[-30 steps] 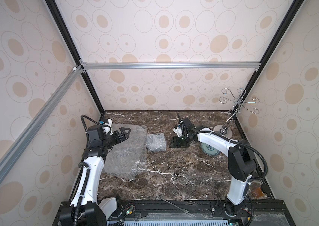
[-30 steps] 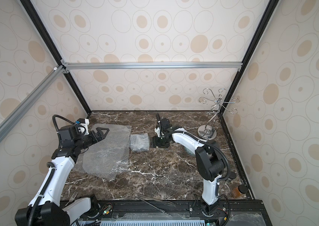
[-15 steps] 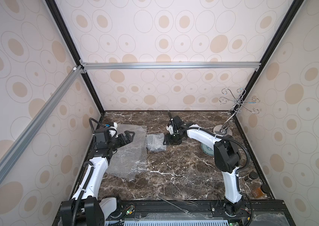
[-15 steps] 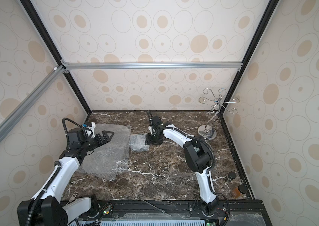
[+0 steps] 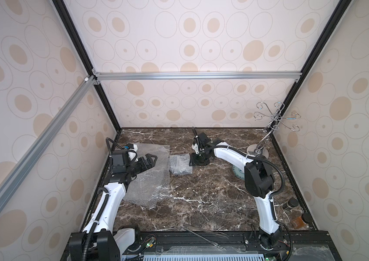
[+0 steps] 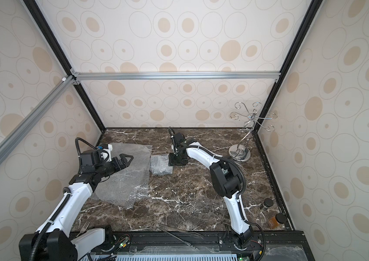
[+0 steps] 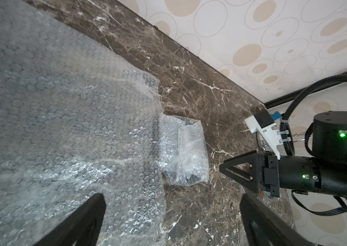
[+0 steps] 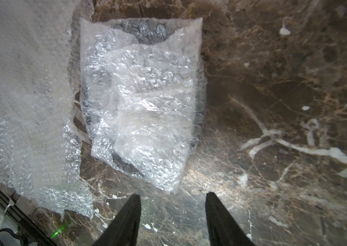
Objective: Unpack dinner plates from bubble wrap
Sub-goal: Move the bubble wrap to the center of the board.
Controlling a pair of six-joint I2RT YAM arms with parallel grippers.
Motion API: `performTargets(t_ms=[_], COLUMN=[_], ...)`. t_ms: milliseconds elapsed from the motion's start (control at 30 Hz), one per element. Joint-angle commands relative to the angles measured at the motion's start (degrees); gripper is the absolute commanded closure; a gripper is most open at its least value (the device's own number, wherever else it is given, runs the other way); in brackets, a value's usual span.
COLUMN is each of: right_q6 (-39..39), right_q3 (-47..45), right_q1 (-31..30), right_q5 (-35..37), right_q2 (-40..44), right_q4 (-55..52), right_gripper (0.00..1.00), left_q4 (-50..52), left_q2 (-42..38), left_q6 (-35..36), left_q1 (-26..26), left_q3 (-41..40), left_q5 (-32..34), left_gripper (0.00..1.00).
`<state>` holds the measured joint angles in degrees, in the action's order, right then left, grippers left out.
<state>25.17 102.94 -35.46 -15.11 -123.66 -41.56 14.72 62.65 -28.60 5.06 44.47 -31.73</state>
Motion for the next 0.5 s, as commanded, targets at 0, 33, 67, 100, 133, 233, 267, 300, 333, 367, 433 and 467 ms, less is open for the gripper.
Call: performTargets(t_ms=[0,33,67,100,133,233,267,300,333,367,433,467], right_q6=[0.02,0.3,0.58,0.95,1.25,2.18,2.41,2.65,2.99,3.18,3.51,3.64], right_q3=[-0.89,-1.34,-1.86,-2.39,-2.84,-4.37,-4.66,-4.84,-4.83,-4.8,-4.63,-4.59], right_q1=[-0.39,-0.4,-0.4,-0.41,-0.44,-0.49,-0.49,-0.48,-0.48,-0.53,-0.66,-0.7], right_q5=[1.73,1.99,2.15,2.29,2.37,2.69,2.92,3.22,3.37,3.26,3.5,3.75], right_q2=[0.48,0.52,0.55,0.61,0.61,1.17,1.29,1.26,1.16,1.05,0.8,0.61], right_q4=[-1.9,-1.9,-1.86,-1.86,-1.86,-1.19,-1.01,-1.06,-1.01,-1.15,-1.37,-1.65], right_gripper=[0.49,0.49,0.5,0.5,0.5,0.5,0.5,0.5,0.51,0.51,0.51,0.51], left_q4=[4.09,4.93,6.28,7.12,7.33,5.4,4.48,3.91,3.72,3.57,4.18,4.39], left_q2=[-2.29,-2.61,-2.64,-2.42,-1.94,-0.25,0.19,0.43,0.24,0.1,1.23,1.86], left_q6=[2.61,3.1,2.99,3.31,3.63,2.21,1.41,1.2,1.58,1.7,2.39,2.21], left_q1=[-0.32,-0.34,-0.36,-0.33,-0.38,-0.46,-0.72,-1.14,-1.64,-1.74,-1.93,-2.49], left_q3=[3.48,4.06,4.79,5.51,5.72,4.27,3.57,3.19,3.01,2.79,3.58,4.04], left_q5=[0.89,0.5,1.0,0.68,-0.02,-4.98,-6.49,-6.99,-5.84,-4.84,-6.17,-6.04], left_gripper=[0.23,0.73,0.94,0.84,0.69,0.01,0.01,0.01,0.01,0.01,0.01,0.01])
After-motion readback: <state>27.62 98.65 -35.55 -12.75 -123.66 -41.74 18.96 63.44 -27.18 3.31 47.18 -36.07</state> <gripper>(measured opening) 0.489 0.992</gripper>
